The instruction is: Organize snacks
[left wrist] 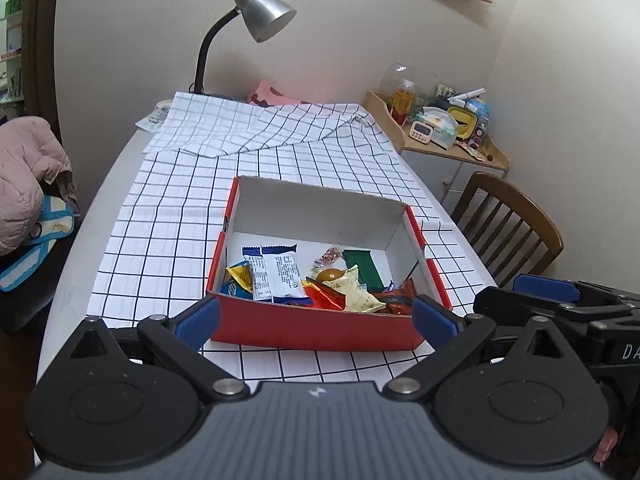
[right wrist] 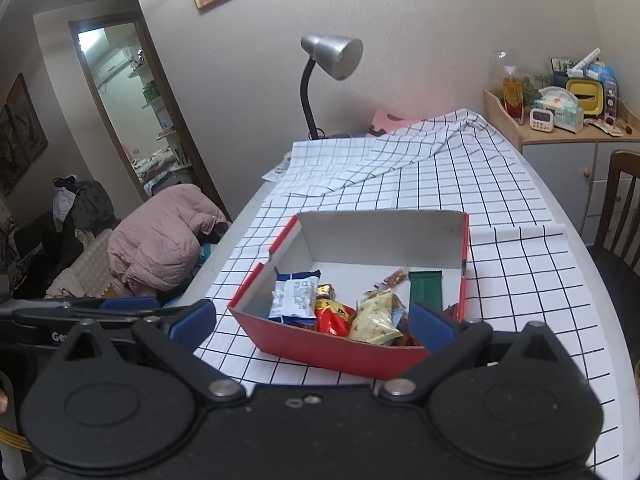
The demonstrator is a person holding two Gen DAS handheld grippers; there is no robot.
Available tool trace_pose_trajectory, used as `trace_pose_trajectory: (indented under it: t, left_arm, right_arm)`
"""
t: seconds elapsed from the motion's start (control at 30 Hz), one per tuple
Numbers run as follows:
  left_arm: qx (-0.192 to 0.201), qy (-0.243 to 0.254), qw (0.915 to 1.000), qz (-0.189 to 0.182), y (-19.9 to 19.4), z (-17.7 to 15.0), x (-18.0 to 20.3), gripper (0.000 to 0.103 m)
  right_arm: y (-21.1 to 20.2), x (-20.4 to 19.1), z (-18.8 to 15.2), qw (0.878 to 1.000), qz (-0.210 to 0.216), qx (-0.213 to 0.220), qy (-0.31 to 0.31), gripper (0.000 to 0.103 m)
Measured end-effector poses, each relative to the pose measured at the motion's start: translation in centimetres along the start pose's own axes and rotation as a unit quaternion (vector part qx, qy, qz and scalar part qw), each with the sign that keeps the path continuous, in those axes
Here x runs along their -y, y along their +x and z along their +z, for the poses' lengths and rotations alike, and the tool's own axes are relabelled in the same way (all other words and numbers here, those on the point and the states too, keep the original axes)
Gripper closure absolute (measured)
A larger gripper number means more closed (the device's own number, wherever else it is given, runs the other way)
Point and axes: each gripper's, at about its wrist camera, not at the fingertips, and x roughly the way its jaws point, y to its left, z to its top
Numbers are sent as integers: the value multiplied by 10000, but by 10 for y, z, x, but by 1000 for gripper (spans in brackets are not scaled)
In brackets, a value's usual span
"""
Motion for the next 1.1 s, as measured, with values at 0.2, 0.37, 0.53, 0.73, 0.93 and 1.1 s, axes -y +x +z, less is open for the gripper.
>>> trace_pose_trajectory:
  t: [0.2, 0.37, 0.53, 0.73, 0.93, 1.1]
  left_arm:
    - [106, 8, 9999, 13, -12, -4, 3, 0]
    - [210, 31, 9998, 34, -20, -6, 7, 0]
    - [223, 50, 9997, 18, -25, -8, 13, 0]
    - [240, 27, 9997, 6, -28, -10, 18, 0]
    - [234, 40, 9997, 15, -29, -11, 19, 0]
    - [240, 52, 9997, 26, -29, -11, 20, 0]
  right_arm:
    - [-11, -4, -4, 9999, 62, 85, 43, 0]
    - [-16, -5, -6, 9999, 87, 132, 50, 0]
    - [-20, -5, -8, 9998, 106, 149, 68, 0]
    - [-23, -4, -11, 9998, 119, 131, 68, 0]
    - [-25, -3, -15, 9998, 130, 106, 112, 0]
    - [-26, -3, -16, 9998, 133, 104, 111, 0]
